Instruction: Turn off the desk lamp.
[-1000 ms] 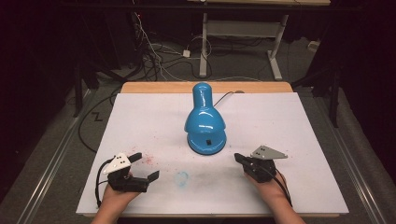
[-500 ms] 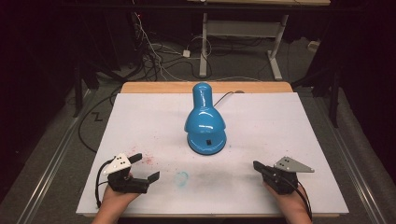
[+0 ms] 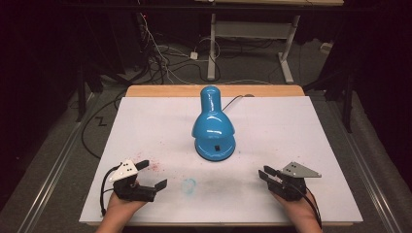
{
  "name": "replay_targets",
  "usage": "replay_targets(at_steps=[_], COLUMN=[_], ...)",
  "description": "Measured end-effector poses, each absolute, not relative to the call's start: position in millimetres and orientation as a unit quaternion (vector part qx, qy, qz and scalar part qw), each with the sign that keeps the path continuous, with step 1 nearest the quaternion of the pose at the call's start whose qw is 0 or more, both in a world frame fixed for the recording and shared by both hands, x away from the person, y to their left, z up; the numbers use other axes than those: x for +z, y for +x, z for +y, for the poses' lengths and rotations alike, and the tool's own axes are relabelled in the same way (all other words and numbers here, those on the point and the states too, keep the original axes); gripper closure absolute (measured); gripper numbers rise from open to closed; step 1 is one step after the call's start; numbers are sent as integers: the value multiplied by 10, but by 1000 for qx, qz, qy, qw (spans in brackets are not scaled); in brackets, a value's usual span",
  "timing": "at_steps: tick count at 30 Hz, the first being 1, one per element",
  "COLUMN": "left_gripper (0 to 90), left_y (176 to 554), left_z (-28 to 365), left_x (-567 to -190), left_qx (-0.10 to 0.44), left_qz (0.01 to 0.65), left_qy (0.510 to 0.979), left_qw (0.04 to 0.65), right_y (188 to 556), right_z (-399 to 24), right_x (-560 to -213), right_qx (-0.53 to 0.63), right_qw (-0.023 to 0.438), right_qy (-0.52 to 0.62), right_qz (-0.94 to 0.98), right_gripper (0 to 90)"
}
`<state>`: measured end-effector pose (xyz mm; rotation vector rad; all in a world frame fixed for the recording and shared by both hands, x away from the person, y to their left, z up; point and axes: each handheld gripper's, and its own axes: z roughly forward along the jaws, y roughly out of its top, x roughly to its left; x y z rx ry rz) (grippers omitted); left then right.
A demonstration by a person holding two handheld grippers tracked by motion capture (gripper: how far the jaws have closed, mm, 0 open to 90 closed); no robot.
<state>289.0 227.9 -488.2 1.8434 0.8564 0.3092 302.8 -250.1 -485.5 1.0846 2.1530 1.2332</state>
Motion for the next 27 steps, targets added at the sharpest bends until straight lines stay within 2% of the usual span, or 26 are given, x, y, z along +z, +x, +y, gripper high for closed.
replay_targets(at_steps=[9,14,27], left_gripper=[0,0,0], left_y=[2878,2884,2919], left_z=[2286,2279,2240], left_x=[-4865,-4866,-4879], left_qx=[127,126,123], left_qz=[354,353,351], left_qy=[767,767,770], left_qw=[520,521,518], right_y=[3025,2987,2951], right_z=[-2514,-2598,-2658], right_x=[-4852,-4824,-4784], right_qx=[452,474,496], right_qw=[208,218,237], right_qy=[386,385,383], right_qz=[777,762,743], right_gripper=[192,12,2])
